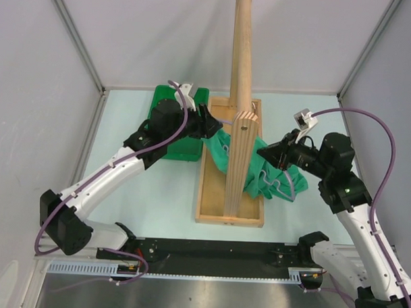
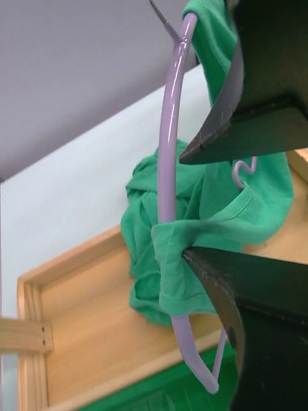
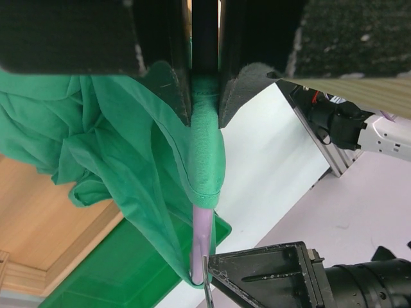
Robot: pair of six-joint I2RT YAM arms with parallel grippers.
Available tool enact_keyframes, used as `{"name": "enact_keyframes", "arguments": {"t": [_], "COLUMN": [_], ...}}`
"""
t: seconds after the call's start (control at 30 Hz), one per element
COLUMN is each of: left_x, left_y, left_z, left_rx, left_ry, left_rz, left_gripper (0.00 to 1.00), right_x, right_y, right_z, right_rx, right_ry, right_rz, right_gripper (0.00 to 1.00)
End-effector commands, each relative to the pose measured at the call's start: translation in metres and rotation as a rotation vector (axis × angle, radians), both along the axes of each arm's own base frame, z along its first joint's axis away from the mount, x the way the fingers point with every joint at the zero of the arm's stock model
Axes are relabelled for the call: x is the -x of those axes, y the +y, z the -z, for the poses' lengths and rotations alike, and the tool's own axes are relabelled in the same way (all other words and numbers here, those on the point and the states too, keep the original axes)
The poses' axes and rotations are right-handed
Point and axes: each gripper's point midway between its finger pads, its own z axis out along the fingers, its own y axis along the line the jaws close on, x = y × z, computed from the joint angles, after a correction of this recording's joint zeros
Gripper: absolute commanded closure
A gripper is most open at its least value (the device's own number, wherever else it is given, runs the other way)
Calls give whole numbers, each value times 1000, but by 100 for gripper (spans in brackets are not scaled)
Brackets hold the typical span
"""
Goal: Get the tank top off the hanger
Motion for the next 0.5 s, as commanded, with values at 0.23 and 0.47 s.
{"name": "enact_keyframes", "arguments": {"t": [0.23, 0.47], "left_x": [-3, 4], "left_y": [31, 16], "left_z": [-15, -15], "left_rx": [-140, -111], "left_ry": [-108, -87], "left_rz": [-159, -81], "left_gripper": [49, 56], "right_x": [6, 18], "right_y": [8, -1], "right_z": [-42, -54], "right_rx": [-32, -39], "right_ry": [-139, -174], "right_rz": [16, 41], "right_gripper": [100, 100]}}
